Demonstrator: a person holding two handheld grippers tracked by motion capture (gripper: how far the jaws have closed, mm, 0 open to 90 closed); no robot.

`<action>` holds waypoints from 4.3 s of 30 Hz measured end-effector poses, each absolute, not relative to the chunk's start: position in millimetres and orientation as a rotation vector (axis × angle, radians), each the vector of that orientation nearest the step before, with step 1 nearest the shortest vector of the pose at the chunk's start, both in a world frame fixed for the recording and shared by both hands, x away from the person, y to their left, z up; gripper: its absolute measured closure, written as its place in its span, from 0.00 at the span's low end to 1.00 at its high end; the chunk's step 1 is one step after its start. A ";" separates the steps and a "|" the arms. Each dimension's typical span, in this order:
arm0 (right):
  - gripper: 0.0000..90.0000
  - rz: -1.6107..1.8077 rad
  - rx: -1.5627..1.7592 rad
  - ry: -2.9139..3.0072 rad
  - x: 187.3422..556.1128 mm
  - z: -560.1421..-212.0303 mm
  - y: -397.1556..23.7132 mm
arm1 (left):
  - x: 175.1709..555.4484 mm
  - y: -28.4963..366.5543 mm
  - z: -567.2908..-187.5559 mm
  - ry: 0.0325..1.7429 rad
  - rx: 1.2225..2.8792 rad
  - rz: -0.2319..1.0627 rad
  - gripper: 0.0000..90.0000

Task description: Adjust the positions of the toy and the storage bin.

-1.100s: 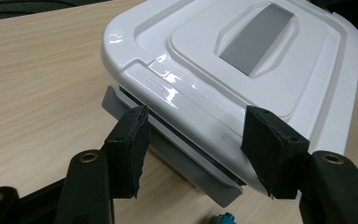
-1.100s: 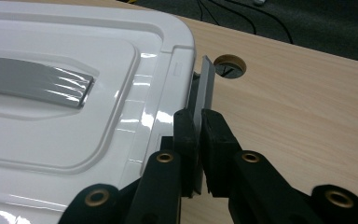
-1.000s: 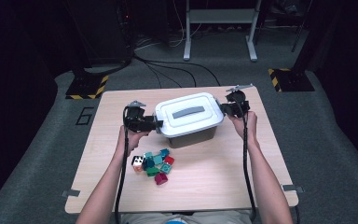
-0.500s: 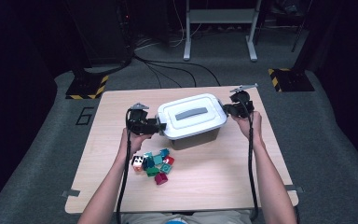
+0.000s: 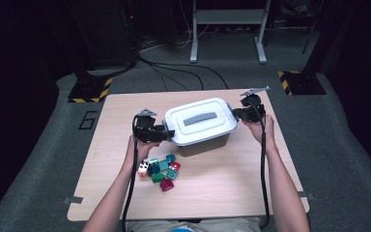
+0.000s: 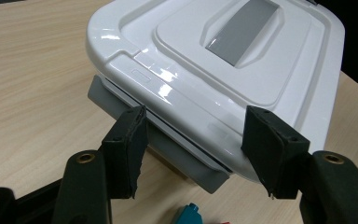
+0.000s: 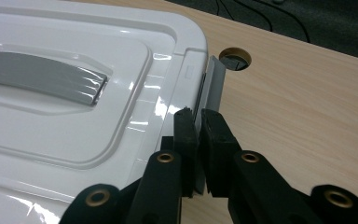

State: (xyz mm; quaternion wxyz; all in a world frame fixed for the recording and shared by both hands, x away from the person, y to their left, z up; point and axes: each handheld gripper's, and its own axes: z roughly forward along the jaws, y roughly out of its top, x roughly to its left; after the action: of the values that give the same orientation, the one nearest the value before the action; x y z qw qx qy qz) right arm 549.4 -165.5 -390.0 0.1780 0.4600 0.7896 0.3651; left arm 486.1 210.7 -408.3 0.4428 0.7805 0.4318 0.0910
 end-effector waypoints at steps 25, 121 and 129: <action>0.19 1.168 1.403 2.078 528.4 -393.0 -204.5 | 486.4 213.5 -393.9 1.015 1.972 0.367 0.20; 0.09 0.953 1.430 2.100 462.7 -527.0 -231.7 | 554.9 104.6 -380.6 0.581 2.288 0.231 0.73; 0.09 0.953 1.430 2.099 462.7 -527.0 -231.7 | 552.9 106.0 -374.8 0.577 2.269 0.236 0.74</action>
State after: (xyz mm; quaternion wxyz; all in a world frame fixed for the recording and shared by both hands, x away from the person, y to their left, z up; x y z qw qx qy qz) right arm 462.7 -231.7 -527.0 0.2129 0.5151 0.7560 0.3432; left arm 552.9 106.0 -374.8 0.3839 0.8904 0.2265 0.0925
